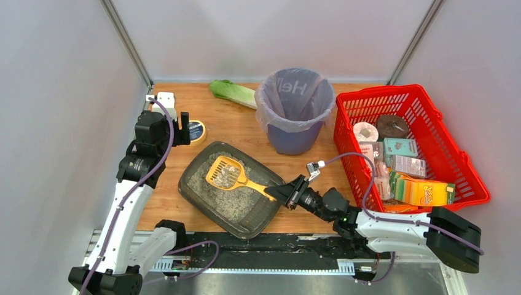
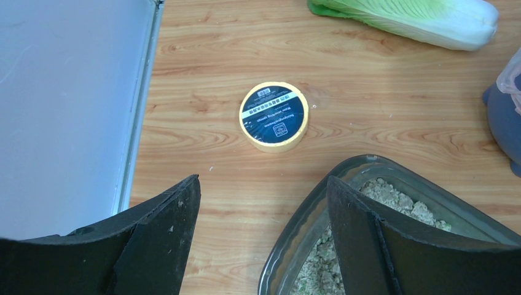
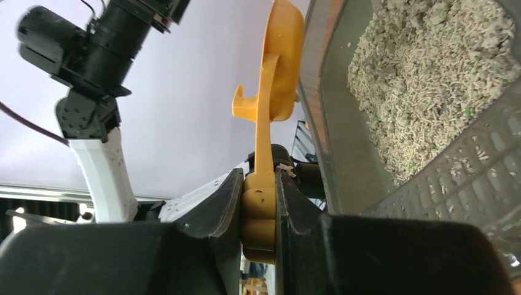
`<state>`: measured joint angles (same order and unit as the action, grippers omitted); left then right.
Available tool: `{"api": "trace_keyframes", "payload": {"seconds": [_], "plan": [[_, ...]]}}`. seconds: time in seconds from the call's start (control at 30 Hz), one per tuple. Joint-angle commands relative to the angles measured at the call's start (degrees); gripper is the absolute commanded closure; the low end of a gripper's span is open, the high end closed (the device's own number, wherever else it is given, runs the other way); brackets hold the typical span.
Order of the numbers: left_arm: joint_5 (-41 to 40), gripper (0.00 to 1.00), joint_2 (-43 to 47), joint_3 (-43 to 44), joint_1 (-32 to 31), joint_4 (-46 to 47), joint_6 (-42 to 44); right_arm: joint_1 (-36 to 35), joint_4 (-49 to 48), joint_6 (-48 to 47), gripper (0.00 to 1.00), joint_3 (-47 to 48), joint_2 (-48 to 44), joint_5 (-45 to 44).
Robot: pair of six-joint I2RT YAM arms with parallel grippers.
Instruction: Clean the litter box
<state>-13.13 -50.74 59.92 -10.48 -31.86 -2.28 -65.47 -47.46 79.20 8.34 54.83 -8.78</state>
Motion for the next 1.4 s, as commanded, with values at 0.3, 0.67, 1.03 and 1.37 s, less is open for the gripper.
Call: {"api": "trace_keyframes", "payload": {"seconds": [0.3,0.67,1.03,1.37], "plan": [[0.38,0.17,-0.06,0.11,-0.07,1.80,-0.44,-0.09,-11.54,3.48,1.00,-1.52,3.71,-2.09],[0.12,0.17,0.03,-0.16,-0.07,2.33,-0.35,-0.18,2.44,-3.25,1.00,6.60,1.95,4.99],[0.38,0.17,-0.41,0.02,-0.07,1.97,-0.53,-0.88,-4.03,-2.38,1.00,0.45,-2.19,-3.01],[0.56,0.17,-0.50,-0.07,-0.07,2.24,-0.53,-0.01,1.48,-4.57,1.00,6.50,0.89,4.20]]}}
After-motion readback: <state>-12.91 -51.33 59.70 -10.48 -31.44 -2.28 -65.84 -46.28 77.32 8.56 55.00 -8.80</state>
